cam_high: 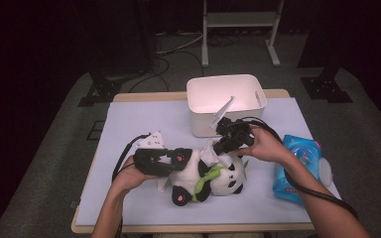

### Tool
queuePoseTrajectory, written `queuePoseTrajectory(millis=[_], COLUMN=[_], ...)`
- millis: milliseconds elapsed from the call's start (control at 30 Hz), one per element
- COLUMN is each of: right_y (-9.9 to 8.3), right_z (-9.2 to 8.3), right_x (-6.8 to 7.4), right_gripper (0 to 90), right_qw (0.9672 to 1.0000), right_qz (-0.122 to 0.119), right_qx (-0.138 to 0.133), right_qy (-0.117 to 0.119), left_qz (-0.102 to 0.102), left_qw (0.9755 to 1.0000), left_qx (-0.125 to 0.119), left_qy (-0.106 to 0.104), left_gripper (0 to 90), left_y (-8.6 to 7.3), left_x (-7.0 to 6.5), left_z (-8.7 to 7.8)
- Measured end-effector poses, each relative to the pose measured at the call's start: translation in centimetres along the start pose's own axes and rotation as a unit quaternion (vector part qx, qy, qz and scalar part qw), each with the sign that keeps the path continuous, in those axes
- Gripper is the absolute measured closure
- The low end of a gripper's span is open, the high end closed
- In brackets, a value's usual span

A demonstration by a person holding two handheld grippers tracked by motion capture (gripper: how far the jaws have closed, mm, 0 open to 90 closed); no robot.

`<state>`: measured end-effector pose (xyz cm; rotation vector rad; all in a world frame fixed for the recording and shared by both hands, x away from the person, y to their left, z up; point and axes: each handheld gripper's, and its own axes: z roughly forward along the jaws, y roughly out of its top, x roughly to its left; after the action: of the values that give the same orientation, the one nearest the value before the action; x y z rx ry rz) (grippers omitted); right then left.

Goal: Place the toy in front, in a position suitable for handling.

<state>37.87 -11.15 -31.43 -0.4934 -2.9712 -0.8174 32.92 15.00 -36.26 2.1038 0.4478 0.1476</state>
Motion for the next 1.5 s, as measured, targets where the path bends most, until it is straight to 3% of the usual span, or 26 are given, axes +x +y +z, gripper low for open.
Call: queuePoseTrajectory(millis=[167, 433, 600, 900, 1267, 1500], right_y=[1.7, 3.7, 3.7, 1.4, -3.1, -5.1], right_z=[1.2, 1.5, 1.5, 0.3, -2.0, -1.9], right_x=[0.8, 1.5, 1.4, 0.6, -0.8, -1.1], right_gripper=[84.8, 84.8, 84.8, 84.6, 84.6, 84.6], right_qw=[0.9997, 0.9991, 0.9990, 0.9992, 0.9996, 0.9989], right_qz=[-0.022, -0.039, -0.042, -0.024, 0.020, 0.045], right_qx=[0.011, 0.002, 0.011, 0.029, 0.004, -0.010], right_qy=[0.007, 0.015, 0.013, -0.010, -0.017, -0.010], left_qz=[0.006, 0.003, -0.001, 0.001, -0.003, -0.017], left_qw=[1.0000, 1.0000, 1.0000, 1.0000, 0.9999, 0.9997], left_qx=[0.004, 0.000, -0.002, -0.002, 0.000, 0.000], left_qy=[0.000, -0.004, -0.006, -0.006, -0.010, -0.016], left_gripper=[50.5, 50.4, 50.1, 49.8, 49.1, 46.3], left_y=[0.2, 0.1, -0.1, -0.1, -0.2, -0.2], left_x=[-0.2, -0.2, 0.0, 0.0, 0.2, 0.4], left_z=[0.0, 0.0, 0.0, 0.0, 0.0, 0.0])
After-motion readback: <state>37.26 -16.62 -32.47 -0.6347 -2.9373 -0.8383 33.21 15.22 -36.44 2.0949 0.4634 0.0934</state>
